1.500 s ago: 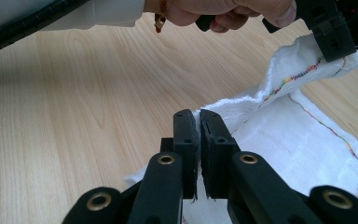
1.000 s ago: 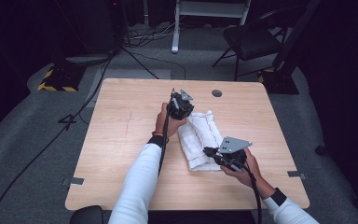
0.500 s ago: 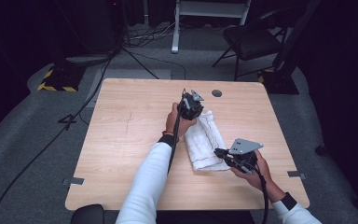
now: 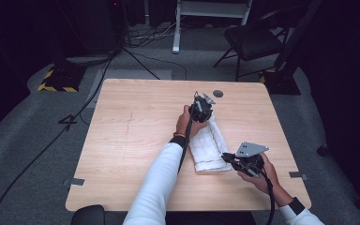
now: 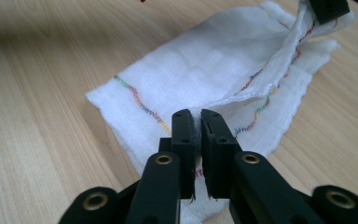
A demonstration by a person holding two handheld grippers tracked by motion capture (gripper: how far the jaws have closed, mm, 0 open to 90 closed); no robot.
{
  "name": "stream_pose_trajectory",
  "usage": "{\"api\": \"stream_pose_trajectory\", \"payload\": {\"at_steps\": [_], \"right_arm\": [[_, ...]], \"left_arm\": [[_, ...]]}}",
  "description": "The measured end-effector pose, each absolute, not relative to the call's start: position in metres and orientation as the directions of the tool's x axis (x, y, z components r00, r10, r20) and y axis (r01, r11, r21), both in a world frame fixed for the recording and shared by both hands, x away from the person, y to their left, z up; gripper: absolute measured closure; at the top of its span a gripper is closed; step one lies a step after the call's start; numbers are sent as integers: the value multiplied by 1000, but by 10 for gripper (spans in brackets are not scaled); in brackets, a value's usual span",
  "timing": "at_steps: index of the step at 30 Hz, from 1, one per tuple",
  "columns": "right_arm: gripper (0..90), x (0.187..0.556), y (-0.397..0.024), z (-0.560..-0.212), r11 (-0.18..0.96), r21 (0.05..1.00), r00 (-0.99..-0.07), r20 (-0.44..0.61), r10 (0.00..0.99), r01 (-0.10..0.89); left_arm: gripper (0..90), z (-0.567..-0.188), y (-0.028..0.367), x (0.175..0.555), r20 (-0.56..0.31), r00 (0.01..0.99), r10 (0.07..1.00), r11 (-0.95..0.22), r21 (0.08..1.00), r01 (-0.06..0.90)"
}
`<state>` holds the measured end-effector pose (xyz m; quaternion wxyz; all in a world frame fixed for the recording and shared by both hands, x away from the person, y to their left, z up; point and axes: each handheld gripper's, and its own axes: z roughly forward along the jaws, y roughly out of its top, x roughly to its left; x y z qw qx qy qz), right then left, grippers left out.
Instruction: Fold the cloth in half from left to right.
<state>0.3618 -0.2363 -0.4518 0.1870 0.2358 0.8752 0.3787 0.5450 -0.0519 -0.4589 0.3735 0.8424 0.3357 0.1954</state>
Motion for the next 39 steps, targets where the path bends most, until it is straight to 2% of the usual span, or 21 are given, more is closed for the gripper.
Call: {"api": "stream_pose_trajectory", "payload": {"at_steps": [1,2,3,4,5,7,8,9,12,16,20,24,28,30,39], "right_arm": [[827,362,-236,-452,602,751,-819,-149,554,271],[818,362,-237,-453,605,747,-814,-152,561,277],[808,362,-239,-455,611,736,-808,-152,569,292],[740,362,-245,-459,612,724,-804,-136,579,318],[722,363,-248,-462,613,715,-801,-126,586,337],[714,363,-250,-465,621,701,-797,-125,591,351],[631,361,-255,-471,632,681,-789,-129,600,369],[631,361,-255,-471,632,681,-789,-129,600,369],[544,361,-261,-468,605,700,-776,-114,620,380],[485,364,-265,-463,571,729,-763,-106,638,377],[439,373,-265,-463,560,743,-753,-116,647,367],[430,384,-261,-466,584,735,-761,-146,633,345],[415,392,-260,-468,584,735,-768,-138,625,344],[396,399,-259,-473,614,703,-775,-142,616,359],[413,402,-260,-485,647,657,-797,-114,593,387]], "left_arm": [[744,-459,-52,545,78,698,712,-496,761,420],[744,-460,-55,545,87,693,716,-498,759,419],[669,-460,-56,544,97,685,722,-499,758,420],[537,-455,-54,538,83,675,733,-476,772,422],[484,-452,-51,535,72,679,731,-465,781,418],[418,-448,-47,532,56,689,722,-457,787,415],[368,-441,-39,522,57,709,703,-472,784,405],[344,-441,-39,522,57,709,703,-472,784,405],[290,-434,-20,492,72,768,636,-515,781,354],[278,-439,-5,465,87,808,582,-561,763,322],[254,-452,6,433,54,854,517,-591,745,310],[253,-466,2,413,69,883,465,-649,705,287],[253,-475,1,406,85,890,447,-681,678,278],[254,-481,2,405,83,892,445,-698,656,287],[265,-490,10,404,53,894,445,-697,647,309]]}}
